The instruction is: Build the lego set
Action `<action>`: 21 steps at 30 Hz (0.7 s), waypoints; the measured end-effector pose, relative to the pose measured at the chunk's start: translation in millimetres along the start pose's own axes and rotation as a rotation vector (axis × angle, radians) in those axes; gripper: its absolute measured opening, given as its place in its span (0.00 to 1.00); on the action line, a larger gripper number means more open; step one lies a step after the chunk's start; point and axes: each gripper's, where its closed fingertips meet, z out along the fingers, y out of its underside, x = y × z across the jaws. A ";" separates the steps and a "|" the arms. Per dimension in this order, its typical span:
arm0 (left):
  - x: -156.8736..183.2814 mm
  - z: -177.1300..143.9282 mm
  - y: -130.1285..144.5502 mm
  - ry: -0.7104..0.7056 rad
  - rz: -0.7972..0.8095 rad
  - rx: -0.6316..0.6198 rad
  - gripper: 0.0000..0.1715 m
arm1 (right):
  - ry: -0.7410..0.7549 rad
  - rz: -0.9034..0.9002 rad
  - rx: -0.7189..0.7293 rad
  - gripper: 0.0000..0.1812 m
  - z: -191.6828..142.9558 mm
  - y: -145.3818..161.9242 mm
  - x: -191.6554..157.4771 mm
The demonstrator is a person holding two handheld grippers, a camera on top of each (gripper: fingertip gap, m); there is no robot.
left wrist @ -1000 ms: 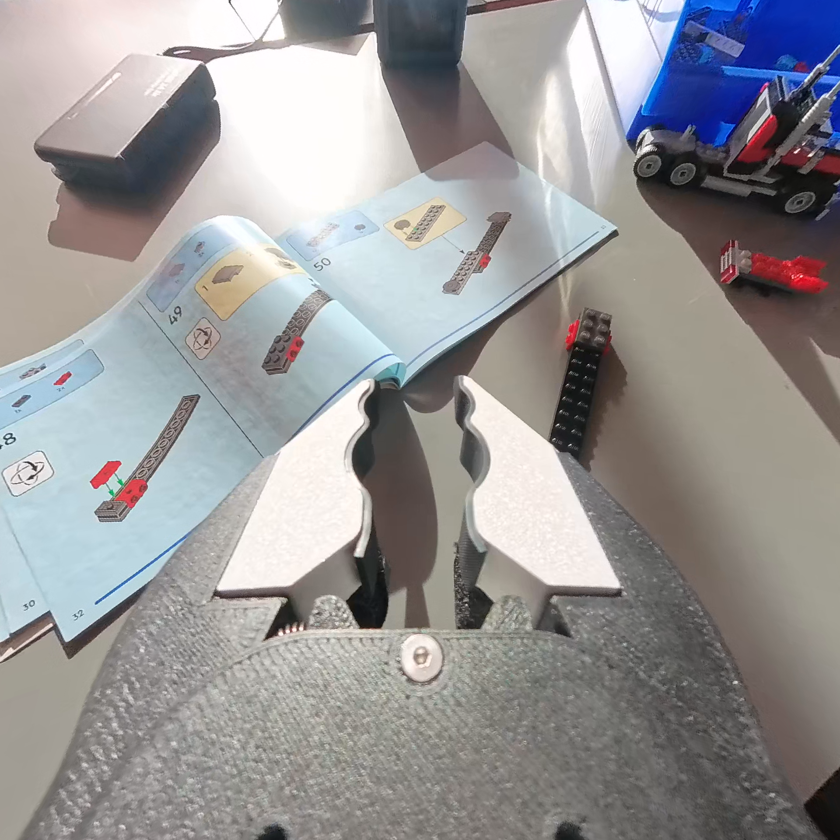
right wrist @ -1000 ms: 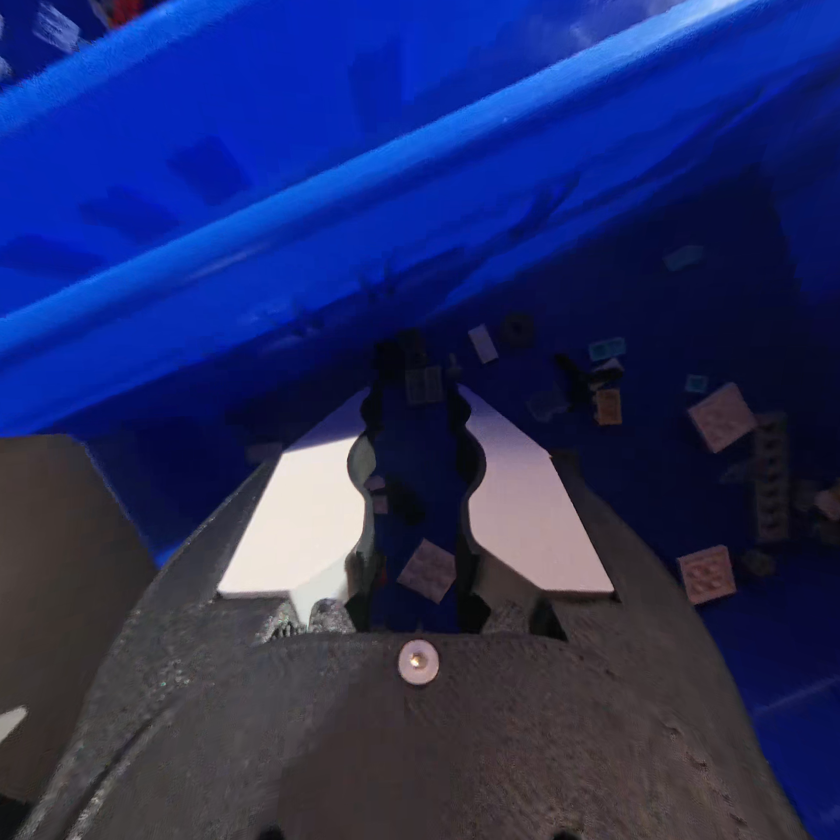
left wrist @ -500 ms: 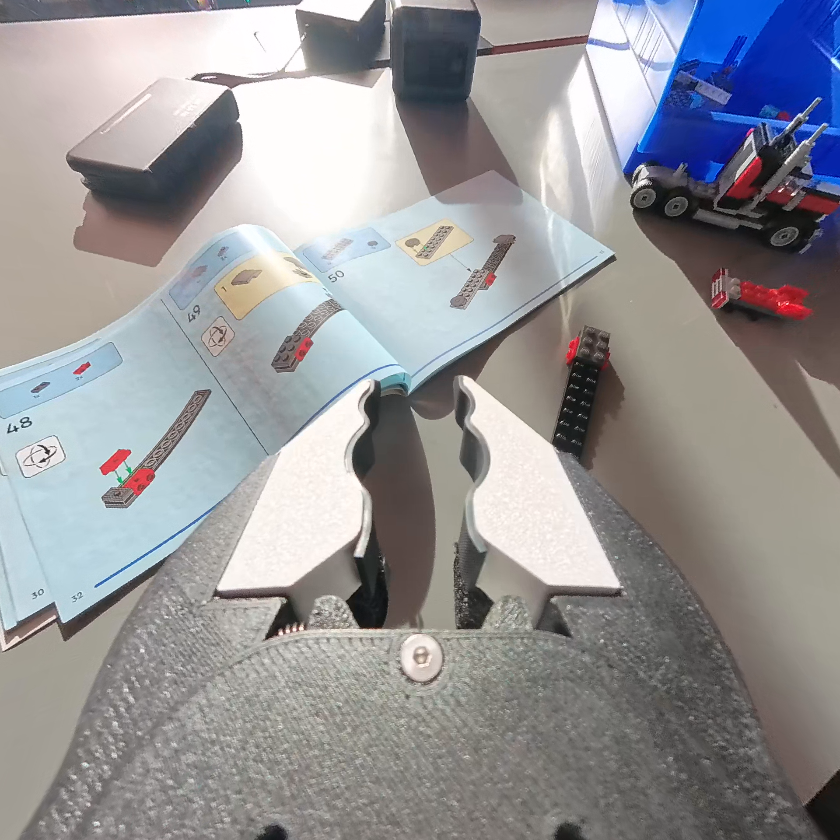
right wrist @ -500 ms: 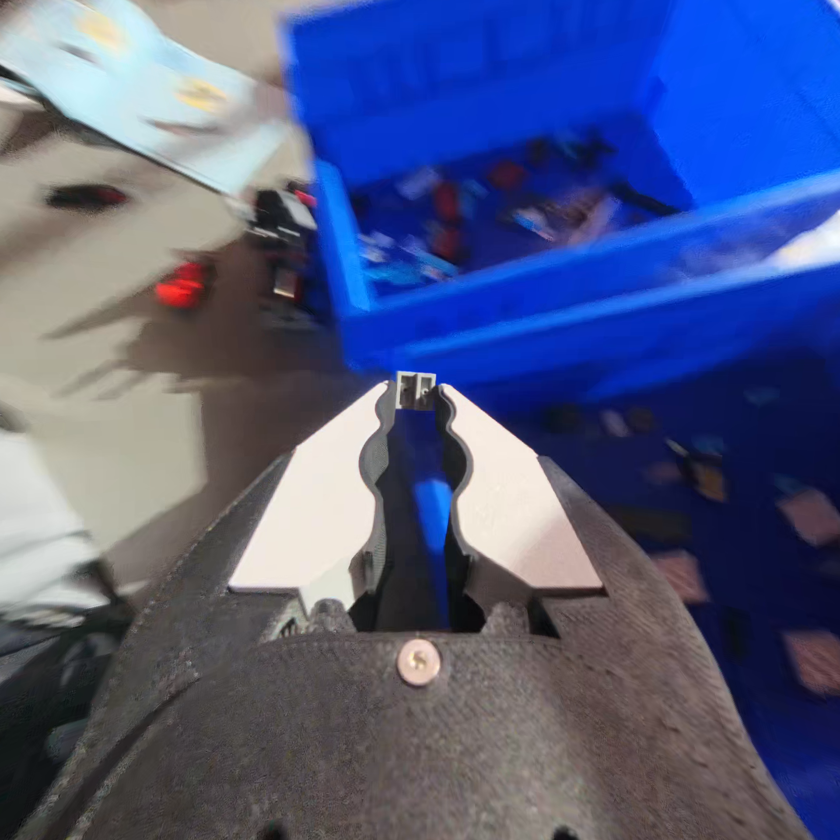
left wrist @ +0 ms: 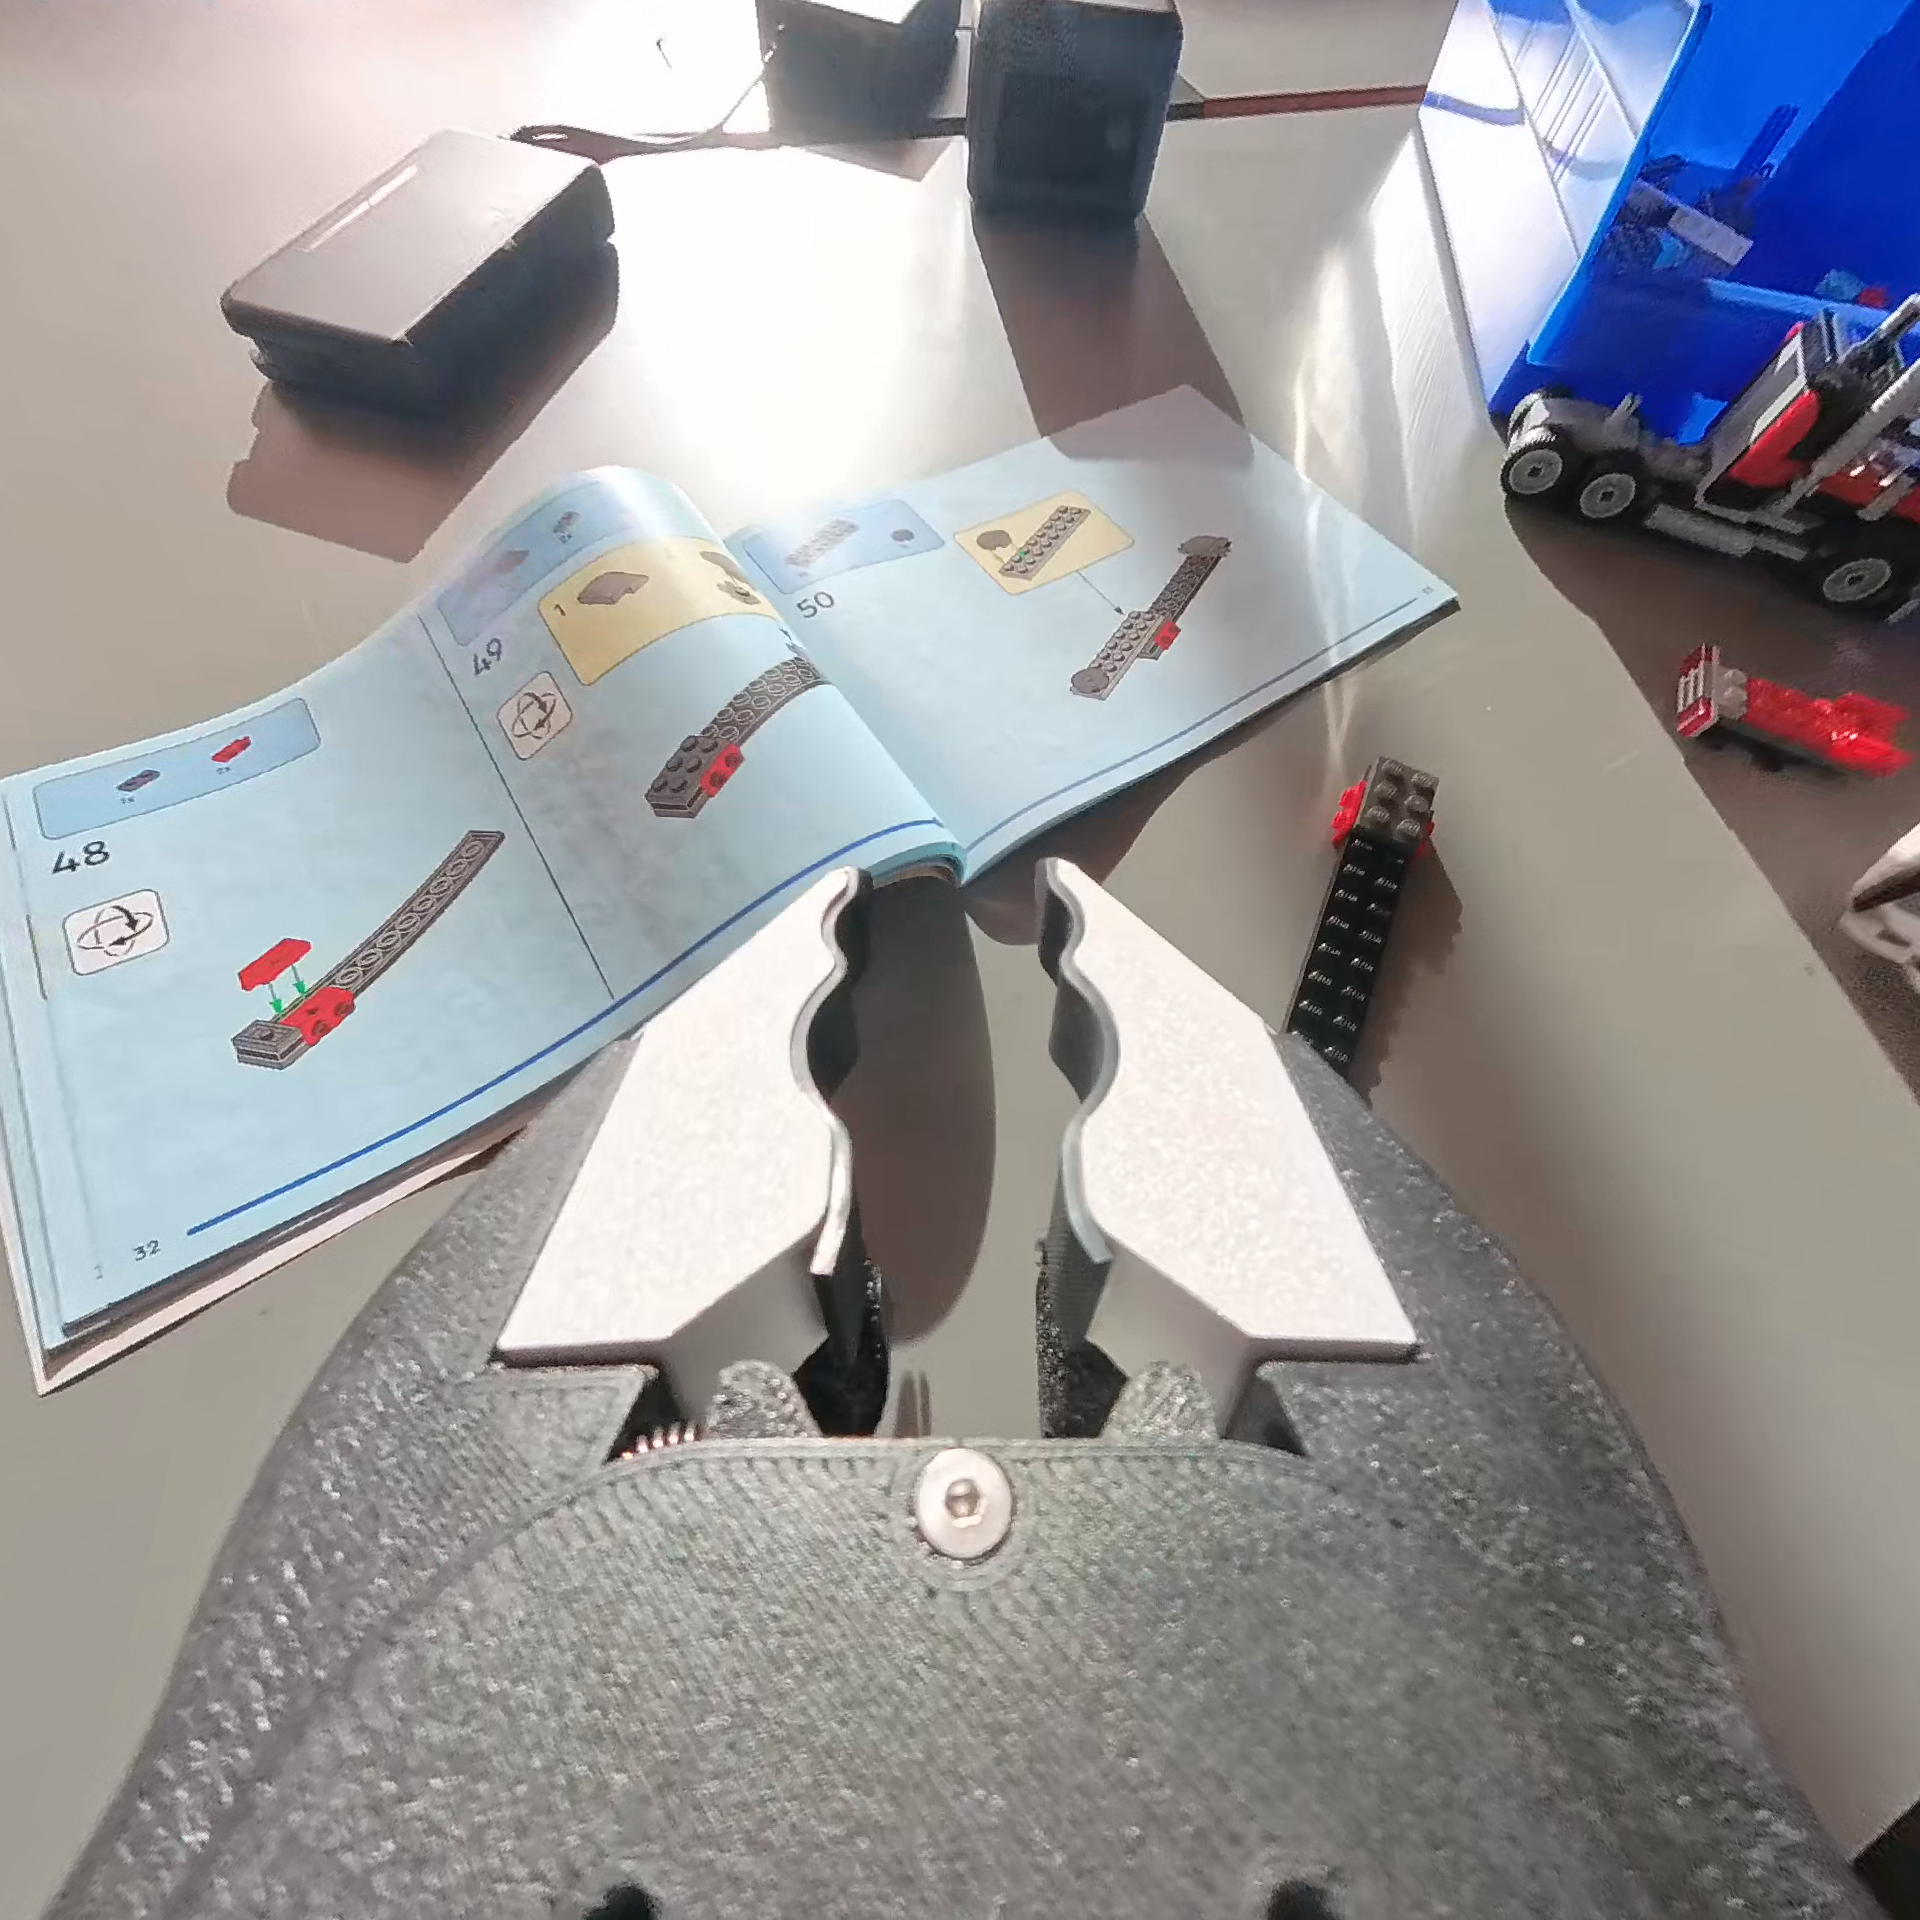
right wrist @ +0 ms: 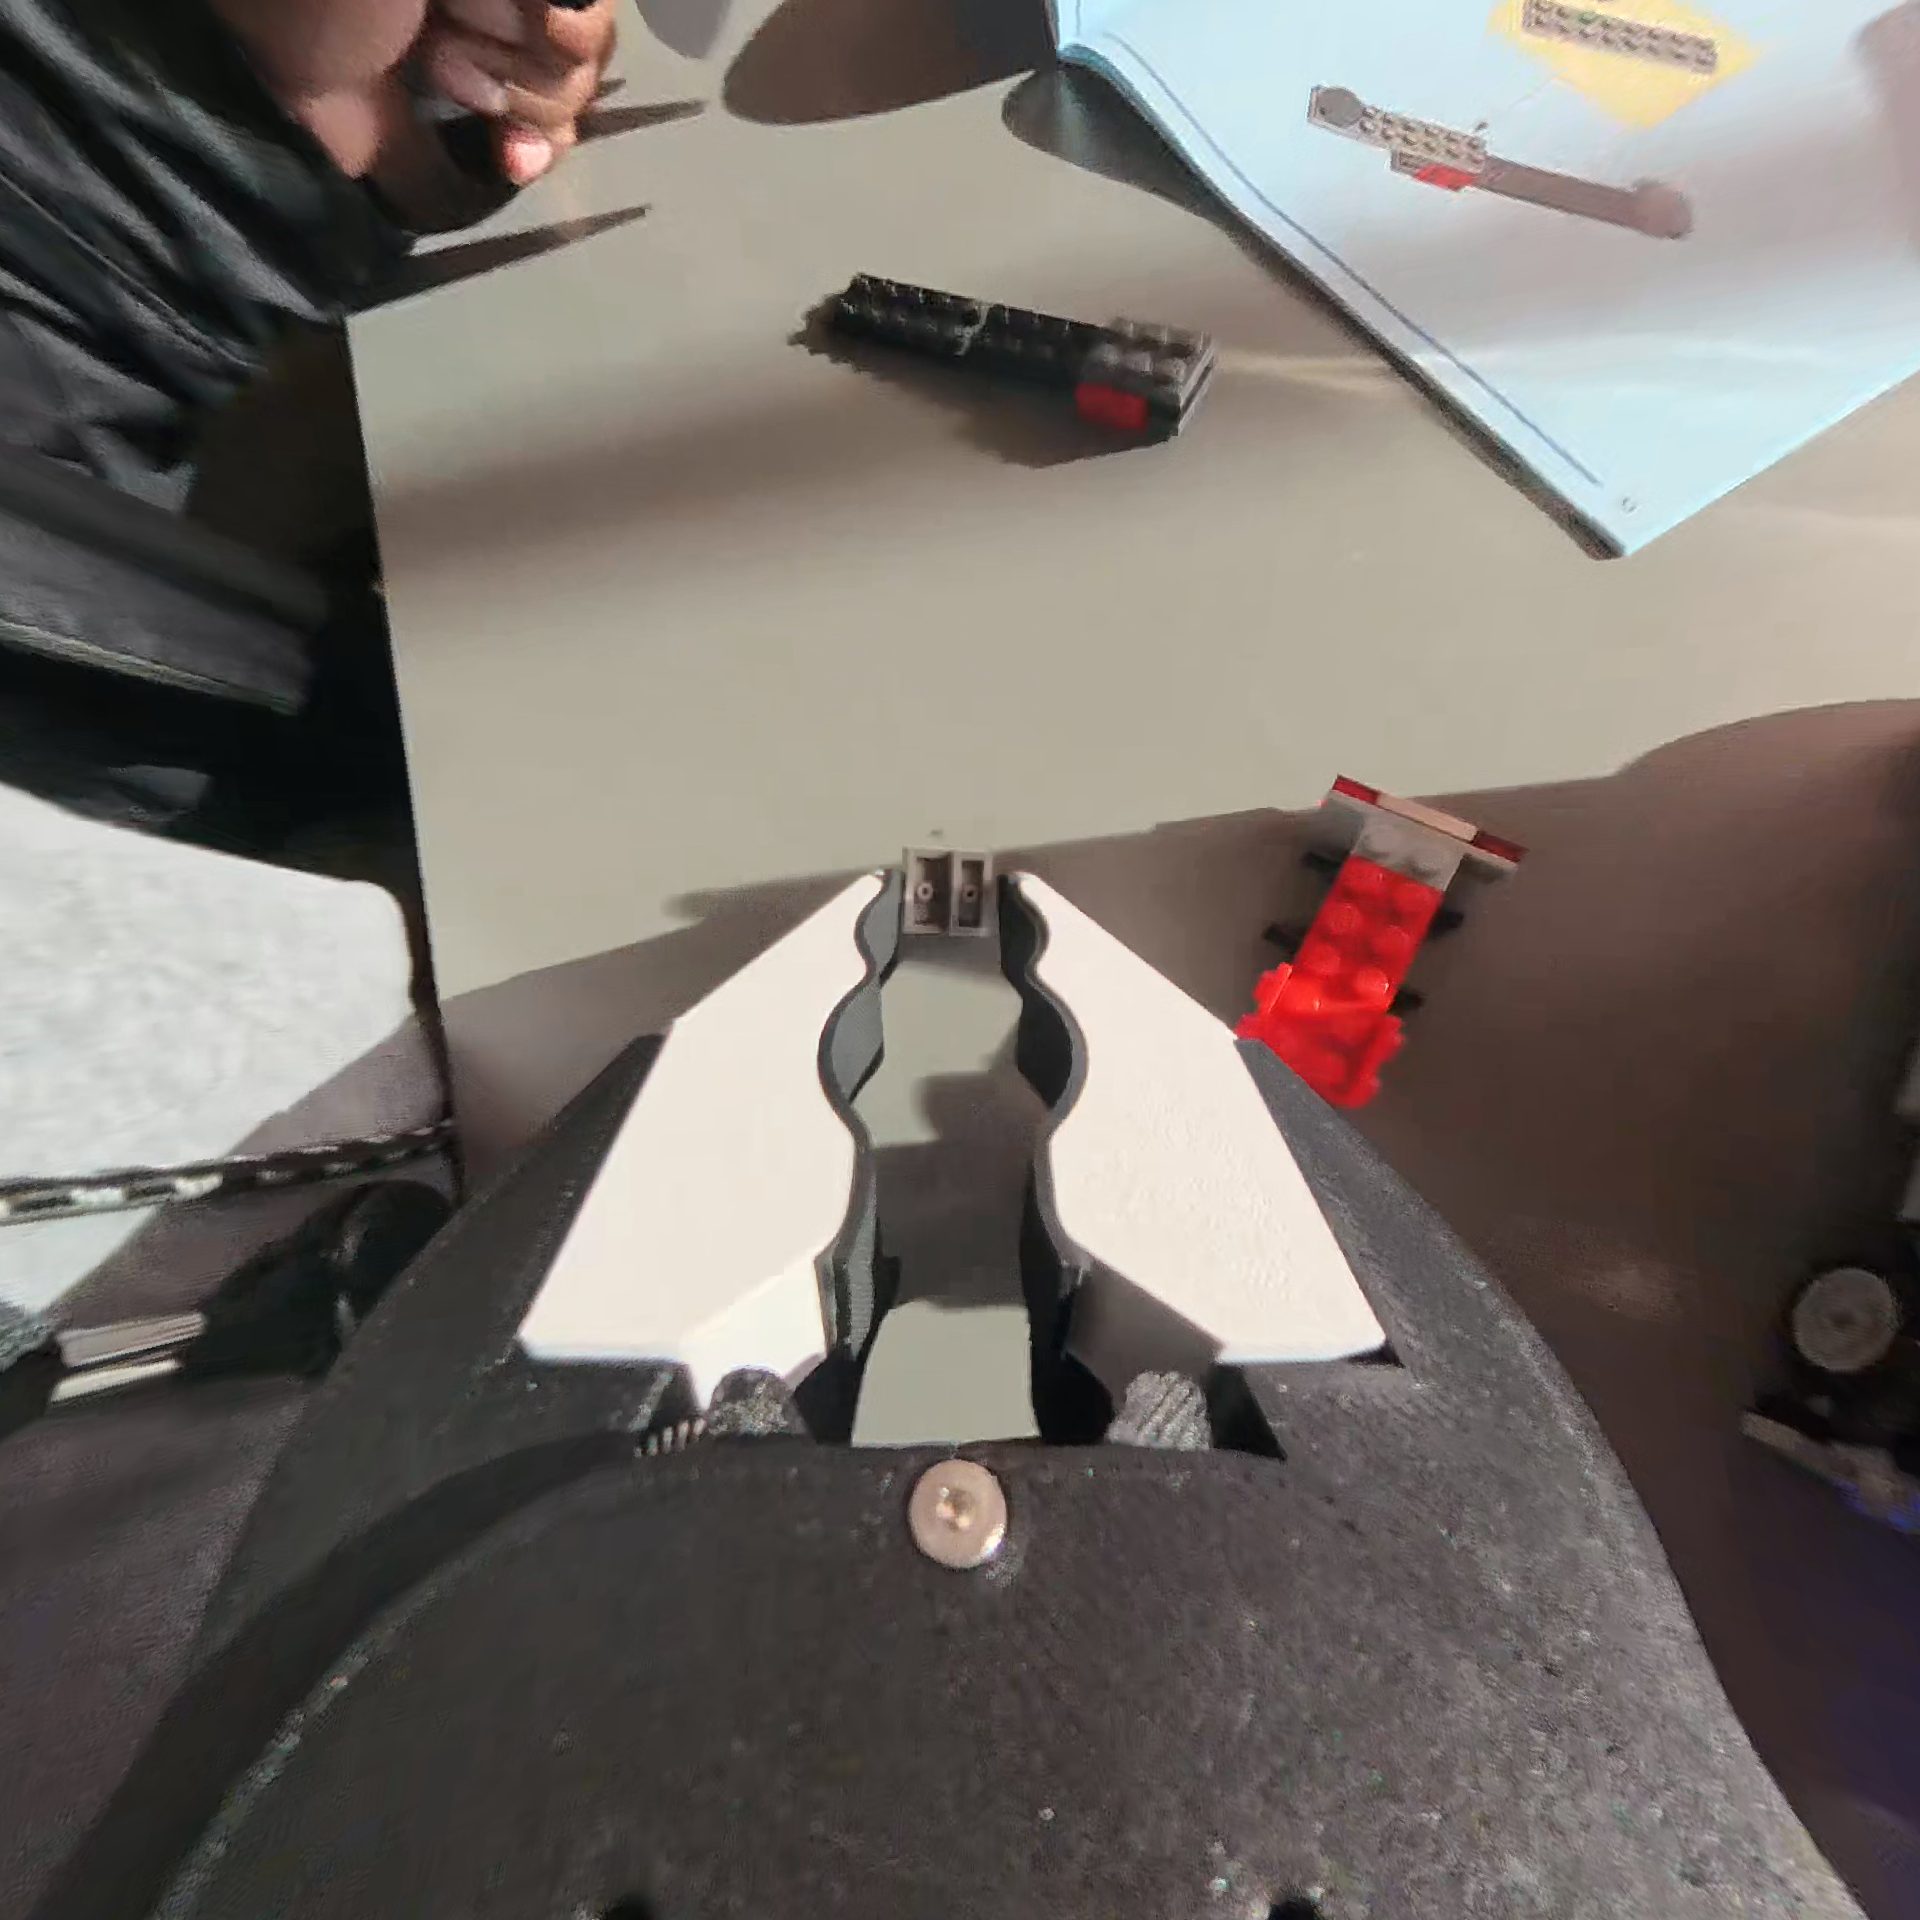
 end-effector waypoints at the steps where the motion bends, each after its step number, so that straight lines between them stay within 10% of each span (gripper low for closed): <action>1: -0.5 -0.1 -0.1 0.003 -0.009 0.001 0.19 | -0.015 0.007 0.009 0.18 -2.9 0.3 -1.2; 7: -1.2 -0.1 0.2 0.012 -0.025 -0.002 0.19 | -0.029 0.032 0.083 0.26 -91.7 11.6 19.4; 14: 1.6 5.5 6.3 0.028 -0.016 -0.054 0.19 | 0.541 0.158 -0.254 0.17 -304.3 101.4 193.4; 21: 0.6 5.8 6.1 -0.011 0.022 -0.054 0.19 | 0.434 0.247 -0.646 0.13 -304.0 180.1 253.9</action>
